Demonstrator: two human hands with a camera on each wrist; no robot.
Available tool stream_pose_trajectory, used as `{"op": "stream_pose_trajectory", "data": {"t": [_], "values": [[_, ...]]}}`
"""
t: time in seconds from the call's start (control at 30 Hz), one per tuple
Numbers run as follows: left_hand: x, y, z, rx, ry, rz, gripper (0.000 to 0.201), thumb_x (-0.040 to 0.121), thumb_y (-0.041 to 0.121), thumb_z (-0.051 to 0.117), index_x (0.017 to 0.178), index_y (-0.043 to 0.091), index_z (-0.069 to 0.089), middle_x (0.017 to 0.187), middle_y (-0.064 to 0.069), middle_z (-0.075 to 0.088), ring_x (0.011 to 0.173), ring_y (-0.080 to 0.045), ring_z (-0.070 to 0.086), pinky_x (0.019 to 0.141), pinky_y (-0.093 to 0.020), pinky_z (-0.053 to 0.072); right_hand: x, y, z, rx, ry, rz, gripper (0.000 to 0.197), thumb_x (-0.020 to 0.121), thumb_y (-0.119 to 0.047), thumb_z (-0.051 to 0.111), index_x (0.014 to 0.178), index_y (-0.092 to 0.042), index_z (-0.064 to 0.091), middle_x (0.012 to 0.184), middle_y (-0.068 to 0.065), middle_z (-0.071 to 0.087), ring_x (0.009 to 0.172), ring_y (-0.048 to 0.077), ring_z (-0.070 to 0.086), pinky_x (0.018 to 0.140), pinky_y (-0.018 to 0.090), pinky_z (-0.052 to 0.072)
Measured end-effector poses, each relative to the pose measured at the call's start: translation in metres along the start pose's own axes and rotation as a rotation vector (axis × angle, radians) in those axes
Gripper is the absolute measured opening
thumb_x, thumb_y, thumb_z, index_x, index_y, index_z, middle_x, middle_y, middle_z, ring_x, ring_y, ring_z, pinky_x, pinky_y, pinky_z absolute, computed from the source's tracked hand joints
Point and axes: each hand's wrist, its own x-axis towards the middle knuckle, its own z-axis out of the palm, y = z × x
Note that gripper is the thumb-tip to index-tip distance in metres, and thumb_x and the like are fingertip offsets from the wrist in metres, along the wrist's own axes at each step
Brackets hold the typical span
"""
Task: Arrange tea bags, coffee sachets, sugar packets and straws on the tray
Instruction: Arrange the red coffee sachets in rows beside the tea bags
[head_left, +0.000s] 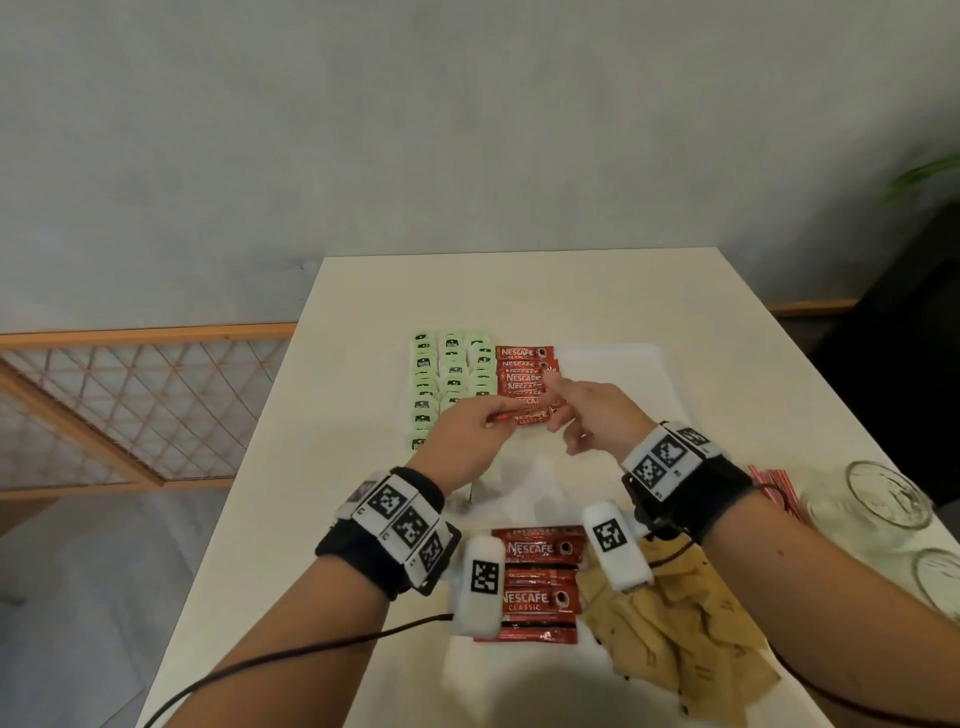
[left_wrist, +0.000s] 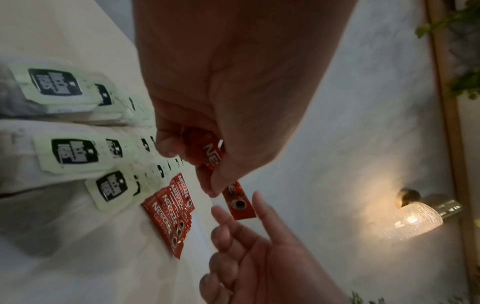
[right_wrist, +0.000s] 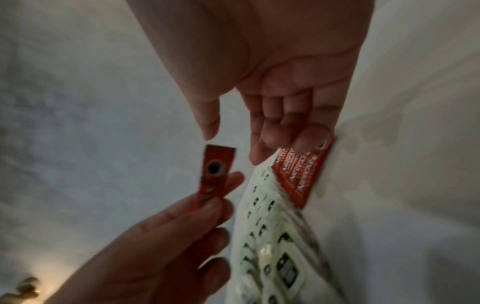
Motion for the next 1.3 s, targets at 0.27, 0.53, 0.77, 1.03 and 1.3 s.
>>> {"op": "stream_pose_trajectory", "data": {"t": [0.27,0.53,0.77,1.03,1.3], "values": [[-0.009,0.004,0.007,-0.101,-0.011,-0.009,0.017,0.099,0.018,0.054,0.108,0.014,0.068,0.094,-0.002,0.072,0.070,-0.008,0.056,0.065,-0.027,0.049,-0.034,-0.008,-0.011,0.100,-0.096,-0.136,0.024,0.091,-0.024,0.065,0.101,-0.004,0.072,0.078,0.005,0.063,0.052,0.010,0.047,0.063,0.028,0.054],[-0.024,0.010,0.005,-0.242,-0.057,-0.142,0.016,0.095,0.022,0.063,0.101,0.014,0.075,0.072,0.005,0.071,0.051,-0.002,0.045,0.052,-0.020,0.041,-0.047,-0.004,-0.021,-0.065,-0.132,-0.234,0.019,0.084,-0.031,0.072,0.089,-0.013,0.077,0.068,0.003,0.063,0.059,0.013,0.053,0.074,0.031,0.055],[-0.028,0.001,-0.001,-0.405,-0.006,-0.217,0.022,0.094,0.010,0.064,0.112,-0.002,0.069,0.082,-0.004,0.071,0.062,-0.006,0.053,0.051,-0.020,0.052,-0.043,-0.002,-0.026,-0.097,-0.010,-0.290,0.013,0.082,-0.027,0.075,0.087,-0.015,0.075,0.089,0.007,0.072,0.069,0.010,0.061,0.073,0.027,0.057],[-0.018,0.005,0.002,-0.481,0.090,-0.208,0.023,0.086,0.014,0.074,0.106,0.004,0.074,0.061,0.005,0.062,0.053,-0.006,0.053,0.046,-0.019,0.046,-0.032,-0.004,-0.025,-0.098,-0.042,-0.188,0.017,0.076,-0.022,0.081,0.083,-0.008,0.075,0.072,0.007,0.071,0.052,0.012,0.058,0.061,0.023,0.056],[-0.003,-0.008,-0.006,-0.479,0.157,-0.241,0.019,0.094,0.009,0.061,0.107,0.014,0.073,0.087,0.002,0.071,0.070,-0.009,0.059,0.058,-0.020,0.053,-0.004,0.024,-0.044,-0.105,0.026,0.054,0.013,0.081,-0.007,0.076,0.089,0.001,0.071,0.071,0.012,0.069,0.060,0.018,0.064,0.068,0.032,0.061]]}}
